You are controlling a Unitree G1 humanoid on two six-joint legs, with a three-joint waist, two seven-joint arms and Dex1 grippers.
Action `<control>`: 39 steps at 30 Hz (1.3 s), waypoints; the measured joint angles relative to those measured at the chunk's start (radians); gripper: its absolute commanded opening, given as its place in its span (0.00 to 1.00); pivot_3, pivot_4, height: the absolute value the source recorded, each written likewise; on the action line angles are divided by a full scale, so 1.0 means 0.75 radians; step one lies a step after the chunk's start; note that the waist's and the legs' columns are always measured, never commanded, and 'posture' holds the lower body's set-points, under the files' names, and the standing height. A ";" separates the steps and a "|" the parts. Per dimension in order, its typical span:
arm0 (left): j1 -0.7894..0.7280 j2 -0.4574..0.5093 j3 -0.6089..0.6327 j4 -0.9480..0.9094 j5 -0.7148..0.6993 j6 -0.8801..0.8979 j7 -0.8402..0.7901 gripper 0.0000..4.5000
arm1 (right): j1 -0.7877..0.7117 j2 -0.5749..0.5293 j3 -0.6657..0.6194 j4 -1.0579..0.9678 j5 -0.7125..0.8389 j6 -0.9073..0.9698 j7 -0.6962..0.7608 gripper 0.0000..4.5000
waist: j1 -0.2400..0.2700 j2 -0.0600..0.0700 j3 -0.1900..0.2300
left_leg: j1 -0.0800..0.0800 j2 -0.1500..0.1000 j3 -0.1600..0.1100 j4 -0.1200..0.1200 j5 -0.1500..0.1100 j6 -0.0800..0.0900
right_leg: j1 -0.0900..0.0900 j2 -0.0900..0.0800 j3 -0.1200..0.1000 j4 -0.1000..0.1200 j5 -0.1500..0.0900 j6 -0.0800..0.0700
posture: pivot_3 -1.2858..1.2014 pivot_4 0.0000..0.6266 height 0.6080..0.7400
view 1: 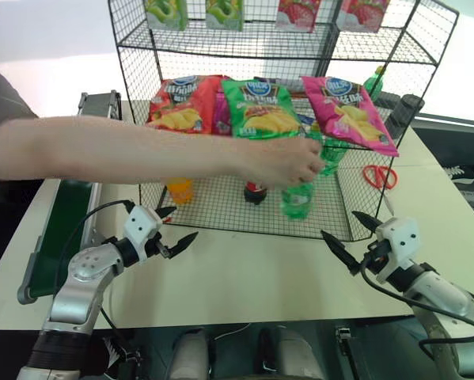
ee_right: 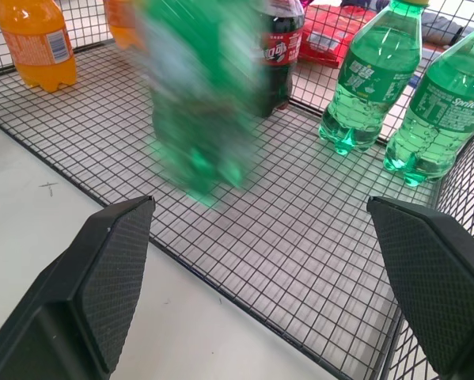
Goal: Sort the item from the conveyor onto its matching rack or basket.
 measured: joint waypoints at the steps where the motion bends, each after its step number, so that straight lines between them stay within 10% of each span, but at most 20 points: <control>1: 0.000 0.000 0.000 0.000 0.000 0.000 0.000 1.00 | -0.001 0.000 0.000 0.010 0.000 -0.002 0.001 0.99 | 0.000 0.000 0.000 | 0.000 0.000 0.000 0.000 0.000 0.000 | 0.000 0.000 0.000 0.000 0.000 0.000 | 0.52 0.24 0.96; 25: 0.015 -0.015 0.032 -0.024 -0.038 0.026 0.022 1.00 | -0.032 0.000 0.010 0.053 -0.021 -0.038 0.030 0.99 | 0.000 0.000 0.000 | 0.000 0.000 0.000 0.000 0.000 0.000 | 0.000 0.000 0.000 0.000 0.000 0.000 | 0.52 0.24 0.96; 39: 0.097 -0.043 0.489 -0.033 -0.212 0.151 0.281 1.00 | -0.157 -0.004 0.091 0.086 -0.022 -0.031 0.085 0.99 | -0.001 -0.001 0.000 | 0.001 0.001 0.000 0.000 0.000 0.000 | 0.000 0.001 0.000 0.000 0.000 0.000 | 0.52 0.24 0.96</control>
